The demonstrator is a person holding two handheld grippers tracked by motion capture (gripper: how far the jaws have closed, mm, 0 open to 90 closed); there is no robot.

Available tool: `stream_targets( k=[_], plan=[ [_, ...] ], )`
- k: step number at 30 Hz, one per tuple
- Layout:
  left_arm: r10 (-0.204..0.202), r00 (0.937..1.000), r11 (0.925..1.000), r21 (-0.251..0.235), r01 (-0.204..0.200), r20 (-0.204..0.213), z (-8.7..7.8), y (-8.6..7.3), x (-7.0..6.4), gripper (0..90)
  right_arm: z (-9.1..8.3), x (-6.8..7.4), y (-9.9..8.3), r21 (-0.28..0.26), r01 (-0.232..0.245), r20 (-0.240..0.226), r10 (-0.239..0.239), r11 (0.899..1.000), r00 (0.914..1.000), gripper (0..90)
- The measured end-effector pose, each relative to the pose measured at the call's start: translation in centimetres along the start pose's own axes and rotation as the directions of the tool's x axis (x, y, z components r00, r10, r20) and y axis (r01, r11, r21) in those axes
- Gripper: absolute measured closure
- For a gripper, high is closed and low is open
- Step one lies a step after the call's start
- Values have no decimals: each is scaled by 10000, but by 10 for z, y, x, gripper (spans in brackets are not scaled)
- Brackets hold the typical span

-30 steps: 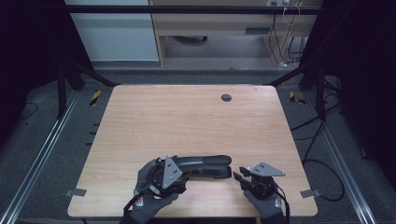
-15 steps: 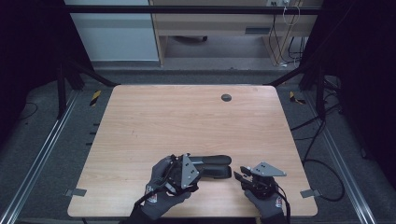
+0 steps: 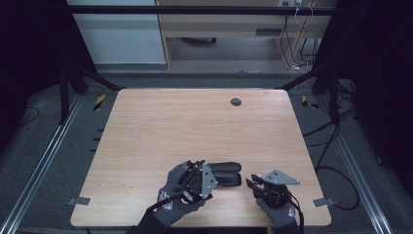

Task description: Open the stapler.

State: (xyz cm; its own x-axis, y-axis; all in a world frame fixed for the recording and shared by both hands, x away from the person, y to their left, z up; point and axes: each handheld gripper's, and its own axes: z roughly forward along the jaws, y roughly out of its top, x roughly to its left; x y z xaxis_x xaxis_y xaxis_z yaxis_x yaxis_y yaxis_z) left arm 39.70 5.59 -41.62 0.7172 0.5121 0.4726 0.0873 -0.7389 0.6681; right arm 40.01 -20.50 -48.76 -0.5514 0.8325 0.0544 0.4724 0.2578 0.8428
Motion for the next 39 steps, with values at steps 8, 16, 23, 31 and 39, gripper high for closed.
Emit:
stream_targets(
  k=[8,16,23,31,39],
  plan=[
    [497,9988,9986,208,-496,-42,8,7,-7,322,-1,-1,-1,60,-34,28,33,10000,10000,785],
    [1109,9936,9926,515,-1097,-210,18,13,-15,324,0,-1,-1,170,-31,68,30,9998,10000,848],
    [1679,9849,9835,747,-1645,-415,25,15,-20,326,-1,-1,-1,208,-3,42,2,9998,10000,900],
    [1936,9795,9780,904,-1882,-555,31,19,-23,337,-1,-3,-1,217,10,70,-12,9998,10000,900],
    [2364,9692,9672,1123,-2279,-692,38,21,-27,341,-1,-3,-2,216,-66,129,64,9997,9999,900]
  ],
)
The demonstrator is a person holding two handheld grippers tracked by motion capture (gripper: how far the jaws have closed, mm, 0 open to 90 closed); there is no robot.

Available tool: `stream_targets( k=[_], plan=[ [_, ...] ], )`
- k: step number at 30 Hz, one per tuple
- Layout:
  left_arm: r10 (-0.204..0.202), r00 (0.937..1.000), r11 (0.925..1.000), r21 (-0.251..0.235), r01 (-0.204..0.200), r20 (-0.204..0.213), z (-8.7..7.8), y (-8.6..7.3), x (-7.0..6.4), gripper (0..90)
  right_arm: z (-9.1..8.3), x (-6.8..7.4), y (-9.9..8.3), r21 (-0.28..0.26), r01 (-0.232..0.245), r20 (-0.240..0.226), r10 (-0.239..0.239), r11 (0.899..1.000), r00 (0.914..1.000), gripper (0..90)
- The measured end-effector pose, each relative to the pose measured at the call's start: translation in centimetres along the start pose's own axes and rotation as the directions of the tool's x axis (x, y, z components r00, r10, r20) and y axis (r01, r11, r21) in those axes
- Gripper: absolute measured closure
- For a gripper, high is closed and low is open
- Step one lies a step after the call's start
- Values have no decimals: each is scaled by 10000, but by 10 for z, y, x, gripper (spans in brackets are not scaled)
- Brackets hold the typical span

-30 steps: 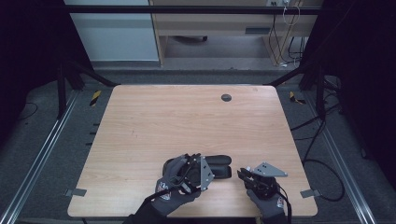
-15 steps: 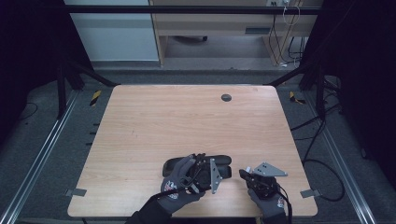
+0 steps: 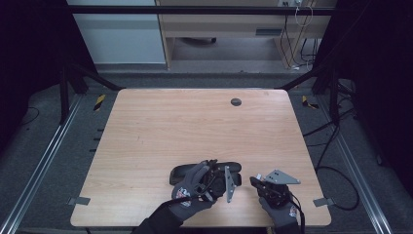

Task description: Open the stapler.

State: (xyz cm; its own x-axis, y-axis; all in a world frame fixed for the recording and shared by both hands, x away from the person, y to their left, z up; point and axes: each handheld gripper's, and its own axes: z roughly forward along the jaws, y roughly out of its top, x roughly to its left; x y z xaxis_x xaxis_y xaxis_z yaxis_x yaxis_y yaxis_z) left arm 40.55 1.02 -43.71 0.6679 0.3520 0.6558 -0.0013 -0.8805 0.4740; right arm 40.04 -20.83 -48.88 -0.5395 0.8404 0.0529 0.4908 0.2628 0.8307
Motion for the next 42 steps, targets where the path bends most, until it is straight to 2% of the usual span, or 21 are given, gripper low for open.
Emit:
stream_targets(
  k=[13,14,16,19,21,29,34,42],
  plan=[
    [438,9987,9989,171,-434,-244,8,6,-4,361,1,-1,0,-10,5,-33,-5,10000,10000,900],
    [595,9978,9978,303,-587,-277,9,7,-5,362,0,-1,0,-12,-5,-41,5,10000,10000,900],
    [527,9981,9984,226,-520,-331,10,7,-6,370,0,0,0,7,-70,-88,70,10000,9999,900],
    [827,9957,9959,414,-810,-407,13,10,-7,382,0,1,0,-25,2,-192,-2,10000,9998,900],
    [780,9959,9963,410,-761,-449,15,11,-8,390,1,2,0,-30,0,-213,-1,10000,9998,900],
    [1004,9932,9940,488,-976,-594,20,13,-9,451,8,8,2,49,-72,-512,75,10000,9987,900],
    [1098,9917,9931,492,-1066,-670,21,15,-10,483,16,11,4,25,61,-592,-59,10000,9982,900],
    [1296,9887,9904,579,-1254,-756,21,16,-12,518,27,17,7,97,-88,-684,95,9999,9976,900]
  ],
)
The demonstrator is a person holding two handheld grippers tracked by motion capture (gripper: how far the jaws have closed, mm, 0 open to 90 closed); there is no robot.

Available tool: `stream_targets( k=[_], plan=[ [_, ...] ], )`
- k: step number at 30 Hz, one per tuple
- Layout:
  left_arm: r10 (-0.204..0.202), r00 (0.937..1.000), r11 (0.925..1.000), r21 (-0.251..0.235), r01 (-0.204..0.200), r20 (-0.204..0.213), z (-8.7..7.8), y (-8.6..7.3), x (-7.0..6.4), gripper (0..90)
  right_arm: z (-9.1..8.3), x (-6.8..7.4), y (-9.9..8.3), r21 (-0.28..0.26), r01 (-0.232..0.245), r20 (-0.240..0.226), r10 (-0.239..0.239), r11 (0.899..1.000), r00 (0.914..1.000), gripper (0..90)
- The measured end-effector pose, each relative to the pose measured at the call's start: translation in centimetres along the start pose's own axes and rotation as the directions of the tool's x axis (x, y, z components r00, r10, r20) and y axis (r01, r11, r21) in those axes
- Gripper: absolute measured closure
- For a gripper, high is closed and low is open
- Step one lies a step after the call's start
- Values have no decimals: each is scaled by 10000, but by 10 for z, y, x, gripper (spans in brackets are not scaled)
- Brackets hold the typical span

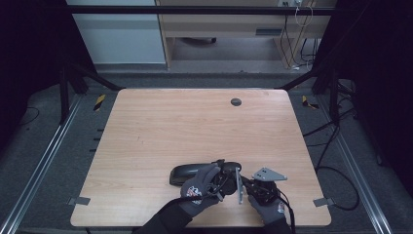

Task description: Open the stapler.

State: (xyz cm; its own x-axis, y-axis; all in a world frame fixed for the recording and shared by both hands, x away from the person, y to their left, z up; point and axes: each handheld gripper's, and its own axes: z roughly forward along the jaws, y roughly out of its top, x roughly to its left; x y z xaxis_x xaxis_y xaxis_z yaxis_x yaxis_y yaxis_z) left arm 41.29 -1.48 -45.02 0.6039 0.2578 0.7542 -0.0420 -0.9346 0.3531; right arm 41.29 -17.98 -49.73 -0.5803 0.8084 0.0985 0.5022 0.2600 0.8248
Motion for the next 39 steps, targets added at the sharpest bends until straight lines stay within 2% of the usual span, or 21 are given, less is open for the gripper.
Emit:
stream_targets(
  k=[6,11,21,27,34,35,39],
  plan=[
    [-53,10000,10000,-18,53,-14,0,0,-1,522,7,4,2,77,74,-53,-74,9999,10000,900],
    [116,9998,9999,19,-115,-149,0,0,-1,527,11,5,3,170,9,-63,-8,9999,10000,900],
    [72,9999,10000,-13,-72,-96,-1,0,-1,528,15,6,4,250,-134,-226,140,9996,9996,900],
    [-44,10000,10000,-69,44,-63,-1,-1,-1,527,16,7,4,212,-51,-315,57,9998,9995,900],
    [-536,9985,9980,-323,534,-65,-7,-4,8,530,16,7,3,192,-267,-247,272,9995,9993,900],
    [-812,9967,9954,-507,808,-52,-8,-5,10,530,16,7,4,192,-211,-250,215,9996,9995,900],
    [-991,9951,9934,-580,988,-24,-11,-7,14,531,16,8,4,206,-244,-221,248,9995,9994,900]
  ],
)
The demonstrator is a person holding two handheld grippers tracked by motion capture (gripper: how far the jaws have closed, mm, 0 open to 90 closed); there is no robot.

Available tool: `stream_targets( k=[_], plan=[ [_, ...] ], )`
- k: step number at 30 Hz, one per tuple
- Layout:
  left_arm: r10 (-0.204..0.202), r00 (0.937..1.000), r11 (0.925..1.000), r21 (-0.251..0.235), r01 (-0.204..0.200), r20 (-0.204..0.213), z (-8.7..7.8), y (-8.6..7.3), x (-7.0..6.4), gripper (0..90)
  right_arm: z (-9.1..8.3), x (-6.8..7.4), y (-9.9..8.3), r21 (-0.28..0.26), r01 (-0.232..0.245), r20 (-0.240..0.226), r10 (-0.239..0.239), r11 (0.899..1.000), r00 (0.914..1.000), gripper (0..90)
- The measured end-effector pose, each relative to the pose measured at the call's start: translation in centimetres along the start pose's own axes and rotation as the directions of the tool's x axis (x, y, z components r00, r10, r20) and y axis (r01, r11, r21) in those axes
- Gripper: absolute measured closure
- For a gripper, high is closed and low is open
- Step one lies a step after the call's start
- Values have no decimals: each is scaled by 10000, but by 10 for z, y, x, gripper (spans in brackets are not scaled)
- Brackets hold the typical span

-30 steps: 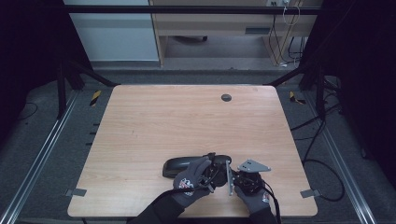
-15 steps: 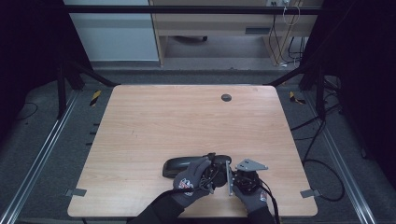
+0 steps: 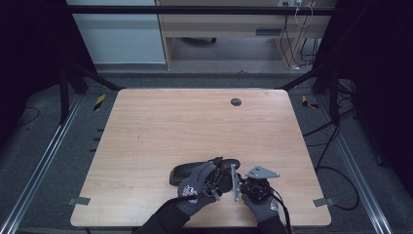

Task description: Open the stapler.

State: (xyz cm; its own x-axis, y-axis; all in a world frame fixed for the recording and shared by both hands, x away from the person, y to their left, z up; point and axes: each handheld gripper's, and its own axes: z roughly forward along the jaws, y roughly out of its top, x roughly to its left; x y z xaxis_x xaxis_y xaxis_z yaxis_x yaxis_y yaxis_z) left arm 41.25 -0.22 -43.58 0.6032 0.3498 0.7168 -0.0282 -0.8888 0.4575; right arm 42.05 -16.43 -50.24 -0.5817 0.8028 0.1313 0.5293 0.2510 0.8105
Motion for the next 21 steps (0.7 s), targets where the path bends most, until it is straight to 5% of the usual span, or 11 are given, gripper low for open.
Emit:
stream_targets(
  k=[5,21],
  plan=[
    [-720,9974,9965,-427,720,24,-9,-5,12,534,0,0,0,2,-1,10,1,10000,10000,900],
    [-1671,9858,9802,-1053,1677,150,-26,-17,35,547,0,1,0,33,-28,32,28,10000,10000,900]
  ],
)
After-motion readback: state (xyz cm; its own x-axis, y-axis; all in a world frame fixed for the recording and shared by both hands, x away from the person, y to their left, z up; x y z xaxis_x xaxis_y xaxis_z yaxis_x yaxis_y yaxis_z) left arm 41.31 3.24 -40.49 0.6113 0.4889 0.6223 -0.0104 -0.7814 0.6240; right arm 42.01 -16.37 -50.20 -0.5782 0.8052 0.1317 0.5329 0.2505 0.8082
